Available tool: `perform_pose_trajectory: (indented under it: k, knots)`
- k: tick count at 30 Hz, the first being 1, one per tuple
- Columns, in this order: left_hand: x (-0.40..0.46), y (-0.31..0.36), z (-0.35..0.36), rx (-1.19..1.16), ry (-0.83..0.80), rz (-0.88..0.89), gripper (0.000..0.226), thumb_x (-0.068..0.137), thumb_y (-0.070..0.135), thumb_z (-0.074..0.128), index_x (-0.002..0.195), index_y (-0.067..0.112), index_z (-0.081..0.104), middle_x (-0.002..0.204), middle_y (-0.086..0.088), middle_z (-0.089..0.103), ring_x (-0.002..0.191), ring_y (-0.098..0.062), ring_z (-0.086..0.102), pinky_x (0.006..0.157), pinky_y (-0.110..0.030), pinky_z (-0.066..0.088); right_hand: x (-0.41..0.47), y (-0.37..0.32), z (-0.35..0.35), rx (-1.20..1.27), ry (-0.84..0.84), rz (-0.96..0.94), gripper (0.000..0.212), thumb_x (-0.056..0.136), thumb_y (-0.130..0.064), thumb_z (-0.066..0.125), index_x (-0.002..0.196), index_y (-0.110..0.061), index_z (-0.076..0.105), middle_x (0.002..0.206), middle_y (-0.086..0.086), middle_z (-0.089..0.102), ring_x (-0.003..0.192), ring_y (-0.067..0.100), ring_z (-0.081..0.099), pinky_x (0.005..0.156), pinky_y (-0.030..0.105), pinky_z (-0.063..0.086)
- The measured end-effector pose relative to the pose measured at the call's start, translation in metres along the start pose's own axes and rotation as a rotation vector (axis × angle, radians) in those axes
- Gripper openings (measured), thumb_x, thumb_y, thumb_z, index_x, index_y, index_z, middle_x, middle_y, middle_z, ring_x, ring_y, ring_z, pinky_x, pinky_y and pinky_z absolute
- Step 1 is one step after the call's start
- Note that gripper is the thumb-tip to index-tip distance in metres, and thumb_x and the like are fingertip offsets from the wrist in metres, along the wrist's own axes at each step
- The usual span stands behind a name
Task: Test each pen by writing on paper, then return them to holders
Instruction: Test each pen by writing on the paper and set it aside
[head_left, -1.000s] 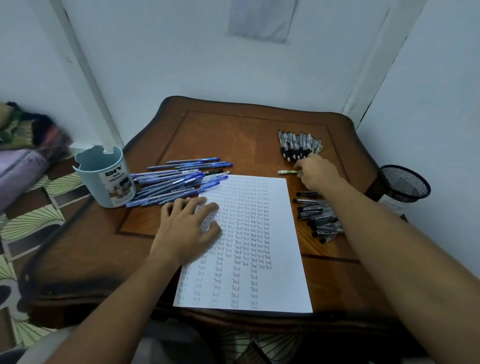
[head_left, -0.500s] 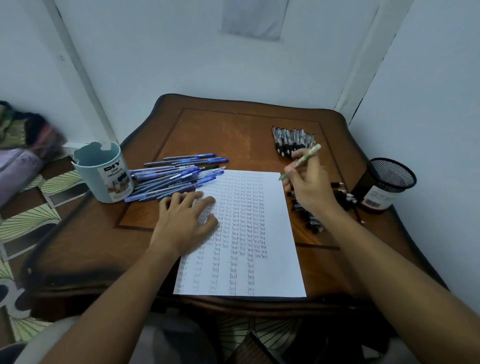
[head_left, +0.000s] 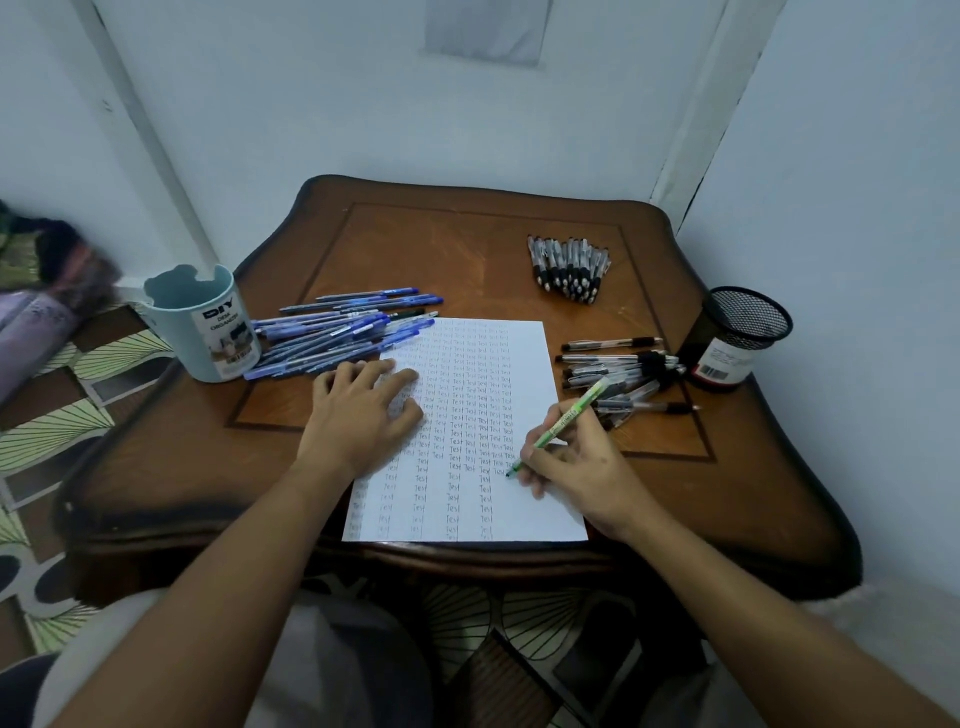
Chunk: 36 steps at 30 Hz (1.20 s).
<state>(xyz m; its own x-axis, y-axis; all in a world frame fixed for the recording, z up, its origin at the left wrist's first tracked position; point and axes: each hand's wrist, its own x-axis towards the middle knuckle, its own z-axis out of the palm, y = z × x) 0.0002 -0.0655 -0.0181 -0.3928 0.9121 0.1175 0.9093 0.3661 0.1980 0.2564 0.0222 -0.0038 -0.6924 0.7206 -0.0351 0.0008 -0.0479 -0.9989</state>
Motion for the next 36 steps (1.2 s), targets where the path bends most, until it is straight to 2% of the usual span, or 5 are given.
perform_pose_trajectory:
  k: [7,17,21,28,36]
  knots:
    - [0.0032,-0.0011,0.0005,0.003,-0.009,-0.002,0.058,0.088,0.059,0.024,0.140,0.043,0.044,0.152,0.010,0.038,0.134,-0.017,0.029,0.111,-0.046,0.017,-0.0014,0.0053,-0.0029,-0.039,0.028,-0.042,0.035,0.087,0.013,0.063,0.099,-0.010,0.040,0.085,0.019,0.061,0.069,0.030,0.063,0.053,0.034,0.047]
    - [0.0022,-0.0005,0.0000,0.008,0.003,0.003,0.058,0.088,0.059,0.023,0.140,0.042,0.044,0.151,0.009,0.039,0.133,-0.018,0.030,0.111,-0.046,0.018,-0.0016,0.0075,-0.0004,-0.097,0.015,-0.061,0.034,0.088,0.012,0.064,0.098,-0.010,0.041,0.084,0.017,0.063,0.072,0.031,0.063,0.058,0.032,0.050]
    - [0.0026,-0.0012,0.0018,0.008,0.002,0.001,0.058,0.088,0.059,0.023,0.139,0.043,0.045,0.151,0.010,0.039,0.133,-0.018,0.030,0.110,-0.046,0.018,-0.0021,0.0084,-0.0004,-0.076,0.011,-0.050,0.035,0.087,0.015,0.064,0.098,-0.008,0.040,0.081,0.014,0.065,0.070,0.033,0.062,0.057,0.032,0.050]
    - [0.0033,-0.0026,0.0026,0.005,0.001,0.003,0.063,0.086,0.062,0.019,0.140,0.043,0.044,0.151,0.010,0.039,0.134,-0.018,0.029,0.110,-0.046,0.018,-0.0003,0.0084,-0.0013,-0.029,0.022,-0.045,0.034,0.088,0.013,0.063,0.099,-0.010,0.041,0.083,0.018,0.061,0.069,0.031,0.062,0.054,0.033,0.048]
    - [0.0029,-0.0027,0.0034,-0.001,0.019,0.005,0.065,0.084,0.063,0.017,0.139,0.043,0.046,0.150,0.010,0.041,0.132,-0.017,0.031,0.109,-0.046,0.019,-0.0005,0.0101,-0.0008,0.002,0.005,-0.032,0.034,0.080,-0.001,0.068,0.098,-0.011,0.041,0.081,0.013,0.063,0.069,0.032,0.061,0.055,0.034,0.047]
